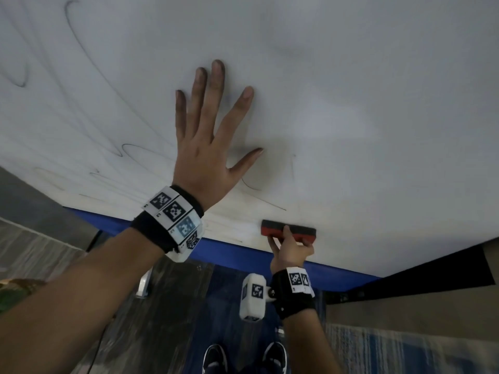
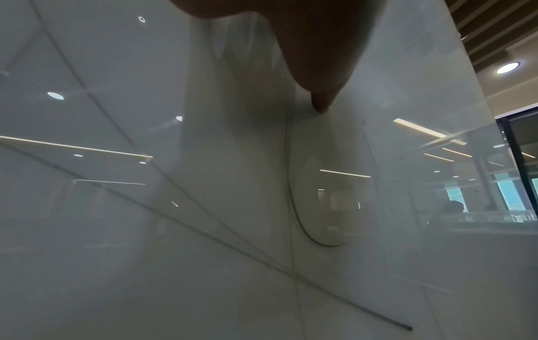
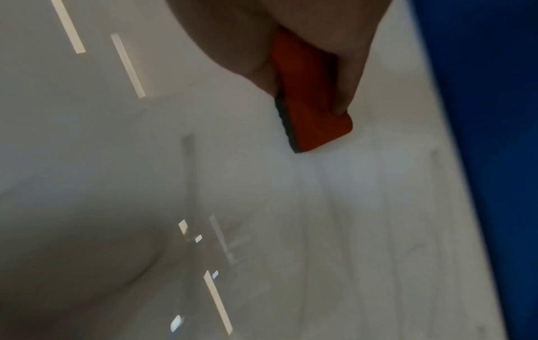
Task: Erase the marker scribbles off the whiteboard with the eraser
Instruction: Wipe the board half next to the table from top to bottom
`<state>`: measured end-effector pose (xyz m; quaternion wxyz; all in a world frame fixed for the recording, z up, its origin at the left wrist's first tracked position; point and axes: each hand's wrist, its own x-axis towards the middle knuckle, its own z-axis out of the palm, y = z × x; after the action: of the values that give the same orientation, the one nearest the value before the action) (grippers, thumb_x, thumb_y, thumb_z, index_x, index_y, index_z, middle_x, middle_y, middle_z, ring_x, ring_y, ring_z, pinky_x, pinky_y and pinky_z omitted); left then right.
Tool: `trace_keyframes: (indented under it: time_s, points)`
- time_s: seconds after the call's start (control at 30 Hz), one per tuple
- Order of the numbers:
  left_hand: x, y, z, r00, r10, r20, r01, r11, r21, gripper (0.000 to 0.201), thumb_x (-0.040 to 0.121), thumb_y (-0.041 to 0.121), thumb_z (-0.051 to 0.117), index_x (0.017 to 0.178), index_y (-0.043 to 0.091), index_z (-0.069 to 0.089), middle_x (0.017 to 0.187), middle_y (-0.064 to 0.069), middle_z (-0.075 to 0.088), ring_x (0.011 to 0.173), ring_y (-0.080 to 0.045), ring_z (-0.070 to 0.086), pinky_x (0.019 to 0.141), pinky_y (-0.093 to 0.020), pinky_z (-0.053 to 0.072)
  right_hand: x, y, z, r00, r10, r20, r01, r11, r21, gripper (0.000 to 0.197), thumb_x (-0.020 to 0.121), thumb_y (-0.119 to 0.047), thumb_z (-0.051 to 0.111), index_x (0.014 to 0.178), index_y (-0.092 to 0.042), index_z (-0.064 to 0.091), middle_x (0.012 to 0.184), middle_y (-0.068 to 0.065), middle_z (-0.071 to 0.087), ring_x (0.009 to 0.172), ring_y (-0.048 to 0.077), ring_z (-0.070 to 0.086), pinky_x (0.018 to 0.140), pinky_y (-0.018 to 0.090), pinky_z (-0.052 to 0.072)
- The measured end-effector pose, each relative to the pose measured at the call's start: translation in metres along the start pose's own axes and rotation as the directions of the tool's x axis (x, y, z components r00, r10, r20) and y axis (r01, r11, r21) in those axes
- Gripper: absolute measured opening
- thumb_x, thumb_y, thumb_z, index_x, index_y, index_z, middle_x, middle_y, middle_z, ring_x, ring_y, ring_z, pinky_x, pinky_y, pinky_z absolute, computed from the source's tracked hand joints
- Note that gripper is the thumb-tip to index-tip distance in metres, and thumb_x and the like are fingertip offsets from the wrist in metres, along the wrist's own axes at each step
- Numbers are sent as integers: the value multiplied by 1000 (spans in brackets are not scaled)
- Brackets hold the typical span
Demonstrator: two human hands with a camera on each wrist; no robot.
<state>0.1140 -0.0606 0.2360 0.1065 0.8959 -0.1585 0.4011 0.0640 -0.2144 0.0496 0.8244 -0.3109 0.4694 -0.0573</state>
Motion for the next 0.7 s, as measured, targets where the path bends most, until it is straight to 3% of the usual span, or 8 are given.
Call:
trace_keyframes:
  time_s: [0.07, 0.13, 0.2, 0.3, 0.4, 0.47, 0.57, 0.7]
  points:
    - [-1, 0, 1, 1000, 2, -4, -3, 1000, -5, 74, 96, 53, 65, 151, 15, 33, 156, -37, 28, 147, -51, 22, 121, -67, 17, -22, -8, 12, 992, -59, 116, 55, 998, 38, 42, 96, 0, 66, 116, -18, 33, 126, 15, 52, 114, 31, 61, 90, 55, 59]
    - [-2, 0, 2, 1000, 3, -11, -3, 1000, -7, 73, 96, 52, 65, 151, 15, 34, 156, -36, 28, 147, -51, 21, 121, -67, 17, -25, -9, 14, 986, -98, 137, 91, 995, 50, 42, 95, -1, 68, 113, -18, 34, 122, 12, 53, 108, 27, 63, 84, 50, 62]
    - [-3, 1, 3, 1000, 1, -12, -1, 1000, -13, 73, 96, 51, 65, 152, 15, 33, 157, -35, 28, 148, -50, 21, 122, -66, 16, -15, -4, 6, 990, -117, 78, 117, 993, 3, 44, 94, 2, 68, 114, -17, 34, 125, 14, 51, 109, 28, 61, 79, 47, 63]
    - [-3, 2, 3, 1000, 3, -7, -4, 1000, -12, 72, 97, 50, 65, 152, 16, 33, 158, -32, 28, 149, -47, 21, 123, -65, 16, 1, 3, -9, 991, -4, -134, -2, 999, -42, 44, 93, 5, 68, 125, -8, 40, 137, 23, 52, 111, 37, 59, 78, 54, 59]
    - [-4, 1, 3, 1000, 14, -10, -14, 1000, -7, 70, 97, 50, 64, 151, 14, 37, 158, -31, 30, 149, -44, 20, 123, -62, 14, 5, -2, -12, 990, 44, -134, -52, 997, -54, 50, 93, 3, 69, 138, 2, 46, 135, 30, 58, 112, 43, 64, 58, 46, 59]
    - [-4, -2, 4, 1000, 18, -10, -18, 1000, 0, 70, 98, 50, 64, 151, 14, 38, 157, -30, 31, 149, -42, 20, 123, -62, 14, -26, -21, 7, 1000, 6, 2, -5, 999, -32, 51, 95, 1, 67, 140, 2, 44, 133, 28, 60, 116, 40, 64, 63, 46, 64]
    - [-4, -3, 5, 1000, 18, -11, -18, 1000, -13, 68, 98, 49, 64, 151, 12, 41, 157, -31, 33, 148, -43, 21, 122, -63, 16, -61, -47, 29, 970, -113, 218, 104, 993, 53, 45, 97, -8, 69, 130, -10, 39, 126, 18, 60, 115, 32, 67, 84, 51, 63]
    - [-5, -5, 5, 1000, 27, 7, -27, 1000, 2, 67, 98, 49, 64, 151, 12, 45, 157, -30, 33, 149, -42, 21, 122, -63, 16, -74, -51, 37, 971, -114, 212, 115, 993, 11, 38, 95, -11, 72, 108, -20, 38, 129, 17, 56, 118, 31, 65, 83, 48, 63]
